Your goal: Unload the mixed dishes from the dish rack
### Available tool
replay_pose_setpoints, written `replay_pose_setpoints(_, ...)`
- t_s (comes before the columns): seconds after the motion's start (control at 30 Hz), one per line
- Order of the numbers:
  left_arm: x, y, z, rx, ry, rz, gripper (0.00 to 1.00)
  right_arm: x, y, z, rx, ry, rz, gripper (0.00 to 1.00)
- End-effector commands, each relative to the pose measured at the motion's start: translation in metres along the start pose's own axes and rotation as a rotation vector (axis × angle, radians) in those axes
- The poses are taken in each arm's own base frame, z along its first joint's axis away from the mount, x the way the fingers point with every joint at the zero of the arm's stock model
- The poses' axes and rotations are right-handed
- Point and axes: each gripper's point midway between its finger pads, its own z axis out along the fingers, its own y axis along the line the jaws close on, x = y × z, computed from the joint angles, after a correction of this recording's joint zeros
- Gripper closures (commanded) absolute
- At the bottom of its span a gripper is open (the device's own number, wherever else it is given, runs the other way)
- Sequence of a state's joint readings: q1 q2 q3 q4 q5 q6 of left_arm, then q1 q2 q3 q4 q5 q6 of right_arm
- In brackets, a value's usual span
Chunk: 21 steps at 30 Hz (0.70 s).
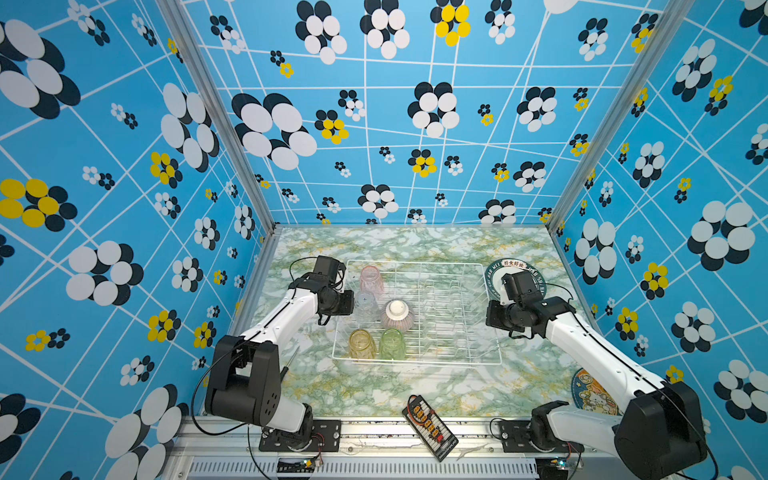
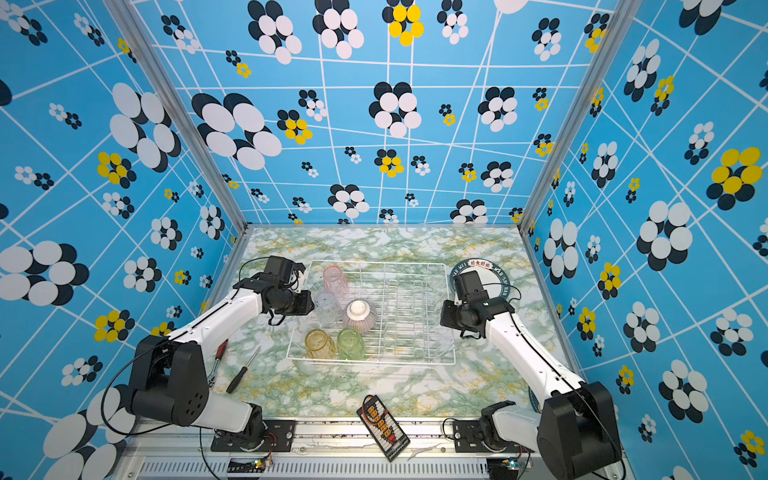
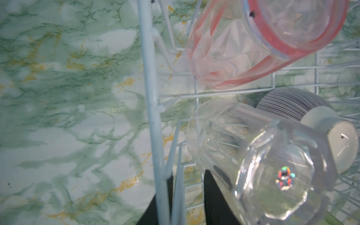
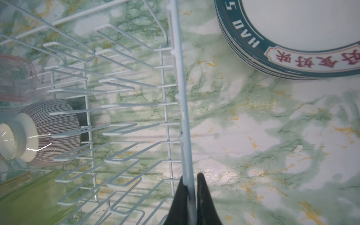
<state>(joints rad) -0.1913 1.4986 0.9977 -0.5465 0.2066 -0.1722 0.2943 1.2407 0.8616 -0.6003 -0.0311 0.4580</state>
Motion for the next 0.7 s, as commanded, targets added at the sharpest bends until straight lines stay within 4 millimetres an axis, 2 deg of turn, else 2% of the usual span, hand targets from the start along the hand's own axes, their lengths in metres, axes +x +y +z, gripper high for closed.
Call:
replay_pose_setpoints(0.0, -0.015, -0.005, -0.002, 0.024, -0.025, 0.011, 0.71, -0.023, -0.004, 0.002, 0.053, -0.073, 0.002, 1.0)
replay_pose_setpoints(0.27, -0.036, -0.01, 0.002, 0.044, -0.047, 0.019, 0.7, -0.051, -0.006, 0.005, 0.102, -0.1, -0.024, 1.0)
replay_pose_setpoints(0.67, -0.065, -0.015, 0.016, 0.062, -0.061, 0.034, 0.7, -0.076, -0.016, 0.025, 0.116, -0.073, -0.018, 1.0)
